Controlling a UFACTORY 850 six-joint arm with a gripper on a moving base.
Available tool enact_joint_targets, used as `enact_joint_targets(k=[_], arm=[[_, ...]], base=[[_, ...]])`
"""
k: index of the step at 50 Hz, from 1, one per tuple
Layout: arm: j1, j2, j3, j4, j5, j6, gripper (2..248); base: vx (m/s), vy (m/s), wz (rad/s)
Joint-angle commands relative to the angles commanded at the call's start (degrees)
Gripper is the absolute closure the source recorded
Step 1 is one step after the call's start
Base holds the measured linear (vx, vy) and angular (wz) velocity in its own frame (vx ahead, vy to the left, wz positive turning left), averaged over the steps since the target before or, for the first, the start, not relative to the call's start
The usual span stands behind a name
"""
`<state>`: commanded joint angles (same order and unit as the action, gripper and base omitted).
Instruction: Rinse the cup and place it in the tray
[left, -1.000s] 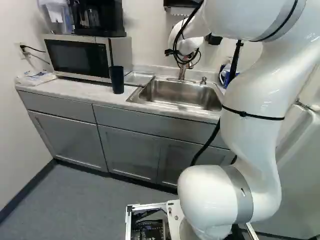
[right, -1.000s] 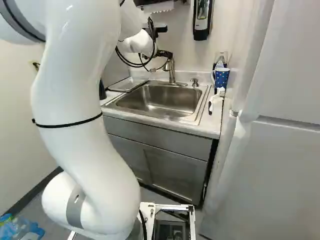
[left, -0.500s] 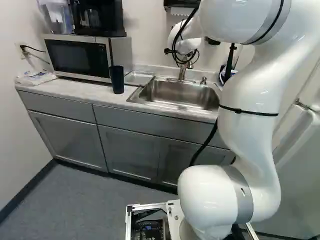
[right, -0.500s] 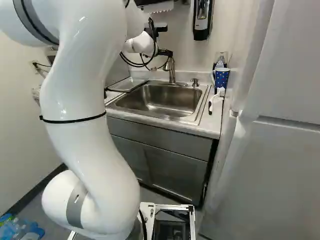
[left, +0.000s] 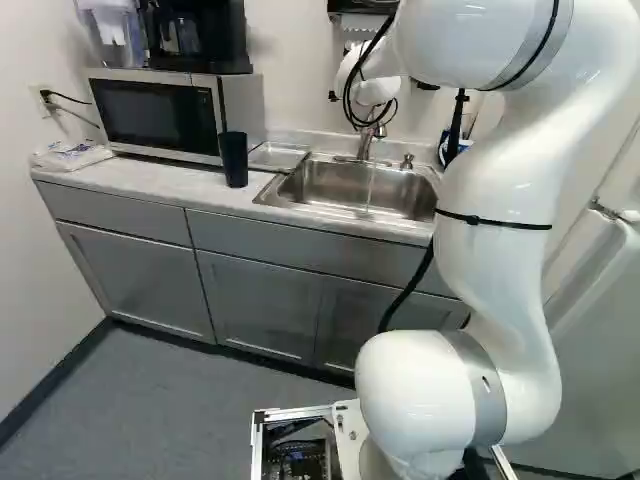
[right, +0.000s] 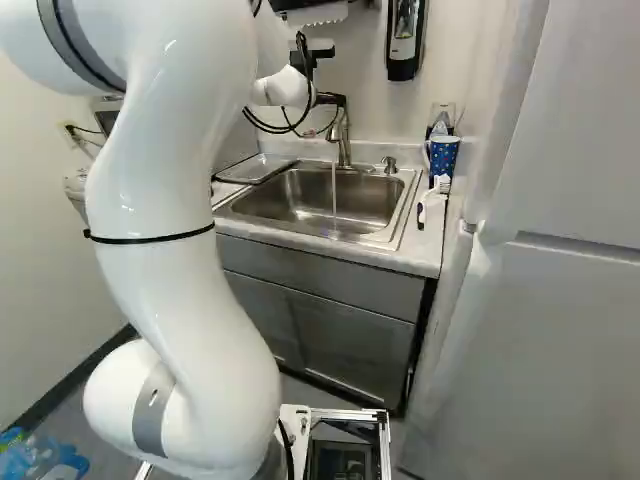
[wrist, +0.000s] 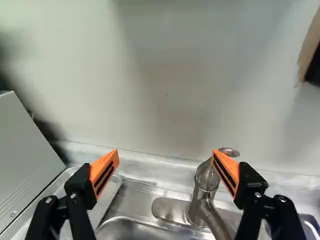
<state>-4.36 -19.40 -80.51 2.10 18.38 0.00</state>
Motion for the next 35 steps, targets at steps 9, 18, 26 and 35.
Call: enact_joint_targets(k=[9,18,26,35], arm=[[0.0,0.0,0.0,0.0,0.0,0.0,3],[0.0,0.3,0.3,0.0,0.0,0.0,3],[-0.1,1.9,2.2,0.0,0.0,0.0,3],[-0.2,4.4,5.1,0.0,0.0,0.0,3]], base=[[0.000,0.000,0.000],[0.000,0.000,0.000],[0.000,0.000,0.000],[0.000,0.000,0.000]])
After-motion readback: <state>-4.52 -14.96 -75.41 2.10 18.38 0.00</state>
